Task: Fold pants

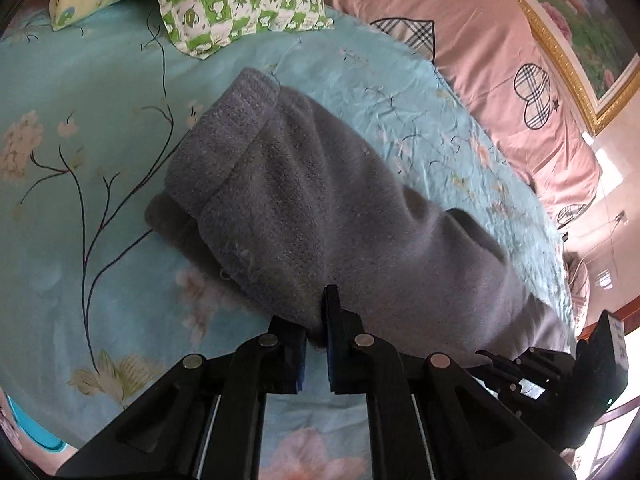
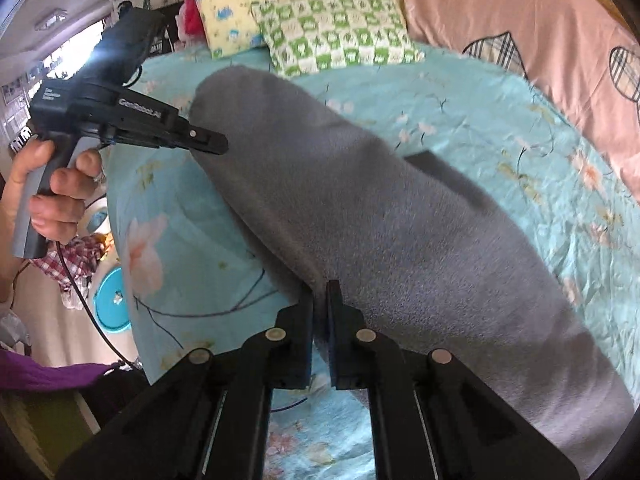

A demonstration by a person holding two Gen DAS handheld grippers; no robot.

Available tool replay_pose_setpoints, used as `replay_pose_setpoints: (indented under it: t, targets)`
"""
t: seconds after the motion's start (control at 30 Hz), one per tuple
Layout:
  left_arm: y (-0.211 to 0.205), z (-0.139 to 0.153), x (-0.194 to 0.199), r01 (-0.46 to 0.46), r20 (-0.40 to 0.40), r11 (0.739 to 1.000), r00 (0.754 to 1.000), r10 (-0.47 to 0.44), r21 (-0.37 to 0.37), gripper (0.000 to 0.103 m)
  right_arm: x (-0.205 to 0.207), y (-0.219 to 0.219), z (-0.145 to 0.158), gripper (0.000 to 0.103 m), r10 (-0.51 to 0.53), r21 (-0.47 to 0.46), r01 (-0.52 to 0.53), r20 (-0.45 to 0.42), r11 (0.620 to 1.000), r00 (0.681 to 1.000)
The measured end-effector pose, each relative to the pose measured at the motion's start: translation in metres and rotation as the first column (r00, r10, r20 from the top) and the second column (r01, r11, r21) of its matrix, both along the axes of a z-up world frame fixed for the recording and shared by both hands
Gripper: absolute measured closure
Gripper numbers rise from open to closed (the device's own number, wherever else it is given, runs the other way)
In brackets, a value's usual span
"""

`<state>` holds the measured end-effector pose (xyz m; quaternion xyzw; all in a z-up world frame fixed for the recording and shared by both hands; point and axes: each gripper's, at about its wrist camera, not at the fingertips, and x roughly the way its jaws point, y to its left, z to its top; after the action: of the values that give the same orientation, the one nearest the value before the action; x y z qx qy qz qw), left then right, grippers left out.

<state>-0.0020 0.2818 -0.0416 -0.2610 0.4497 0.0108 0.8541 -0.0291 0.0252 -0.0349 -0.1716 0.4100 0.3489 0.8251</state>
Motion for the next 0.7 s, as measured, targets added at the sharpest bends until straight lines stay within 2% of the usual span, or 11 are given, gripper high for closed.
replay_pose_setpoints:
  t: [0.13,0.17,0.2,0.23,0.27,0.4,0.47,0.7]
  targets:
    - [0.005,-0.005,-0.007,-0.017,-0.012,1.000,1.000,0.017,-0.020,0.086,0.004,-0.001,-0.007,0.091,-0.012,0.001,0.012,-0.050,1.000,0.999]
    - [0.006,-0.003,-0.009,-0.022,-0.009,1.000,1.000,0.022,-0.014,0.078,0.003,-0.001,-0.007,0.085,-0.013,0.002,0.014,-0.053,1.000,0.999]
    - [0.007,0.002,-0.014,-0.037,-0.012,0.999,0.999,0.037,0.017,0.073,0.002,-0.001,-0.005,0.071,-0.013,0.004,0.013,-0.051,1.000,0.999]
    - [0.008,0.004,-0.016,-0.048,-0.013,0.998,0.999,0.049,0.037,0.062,-0.001,-0.002,-0.003,0.062,-0.015,0.005,0.015,-0.046,1.000,0.999]
    - [0.010,0.008,-0.019,-0.057,-0.009,0.997,0.998,0.058,0.049,0.057,-0.002,-0.002,0.000,0.048,-0.016,0.011,0.016,-0.040,1.000,0.999]
    - [0.021,0.020,-0.029,-0.085,0.010,0.996,0.996,0.085,0.032,0.054,-0.009,-0.004,0.018,0.047,-0.001,0.061,0.002,-0.015,0.998,1.000]
    - [0.027,0.023,-0.031,-0.102,0.014,0.994,0.995,0.101,0.028,0.049,-0.010,-0.004,0.028,0.047,0.001,0.089,-0.001,-0.002,0.996,1.000]
    - [0.040,0.023,-0.029,-0.131,0.000,0.991,0.991,0.131,-0.008,0.049,0.004,-0.005,0.051,0.047,-0.020,0.159,0.017,0.018,0.987,1.000]
